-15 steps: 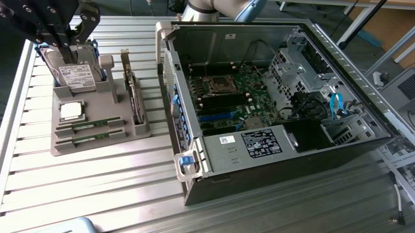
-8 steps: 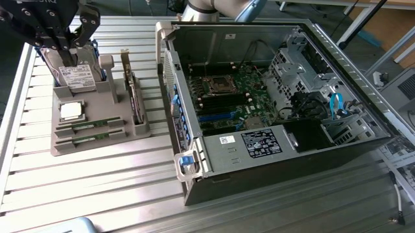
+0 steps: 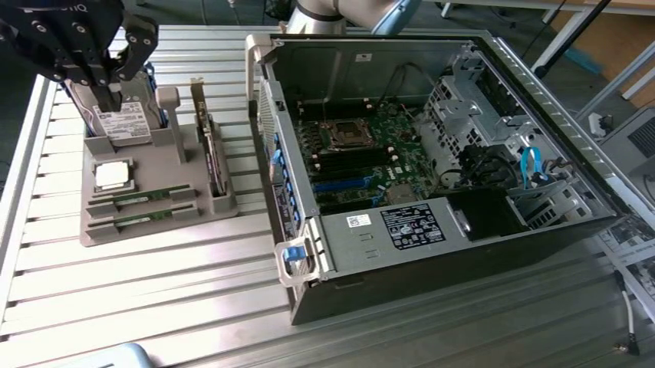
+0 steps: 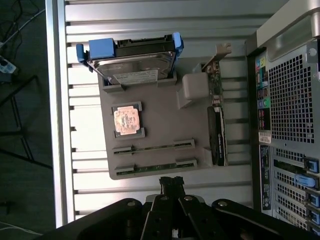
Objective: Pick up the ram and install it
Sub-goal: 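Reach for the ram, then pick up the ram and move it above insertion slot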
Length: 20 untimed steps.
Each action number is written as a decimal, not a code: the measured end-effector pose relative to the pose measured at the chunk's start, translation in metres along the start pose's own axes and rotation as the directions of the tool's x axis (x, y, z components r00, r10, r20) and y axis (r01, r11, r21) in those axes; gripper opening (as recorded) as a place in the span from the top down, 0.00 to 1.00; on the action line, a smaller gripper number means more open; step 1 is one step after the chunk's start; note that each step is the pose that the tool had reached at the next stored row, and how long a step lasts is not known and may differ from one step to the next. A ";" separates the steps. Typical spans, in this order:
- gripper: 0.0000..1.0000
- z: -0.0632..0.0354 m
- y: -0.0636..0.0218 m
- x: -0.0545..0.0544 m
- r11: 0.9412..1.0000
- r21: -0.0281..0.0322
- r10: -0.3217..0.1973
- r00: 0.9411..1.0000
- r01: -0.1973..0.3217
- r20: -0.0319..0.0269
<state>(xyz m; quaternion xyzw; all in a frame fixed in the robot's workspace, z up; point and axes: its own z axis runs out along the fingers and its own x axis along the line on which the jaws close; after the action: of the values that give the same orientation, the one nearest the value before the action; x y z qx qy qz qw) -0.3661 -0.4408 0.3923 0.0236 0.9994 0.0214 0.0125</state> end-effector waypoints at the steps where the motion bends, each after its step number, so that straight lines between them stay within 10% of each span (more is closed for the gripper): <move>1: 0.89 -0.0001 -0.0002 0.000 1.000 0.000 0.000 1.000 0.000 0.000; 20: 0.89 0.0000 -0.0003 0.000 1.000 0.000 -0.021 1.000 0.021 -0.003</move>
<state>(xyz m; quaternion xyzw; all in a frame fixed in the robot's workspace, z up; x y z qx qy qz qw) -0.3661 -0.4411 0.3923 0.0129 0.9996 0.0215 0.0113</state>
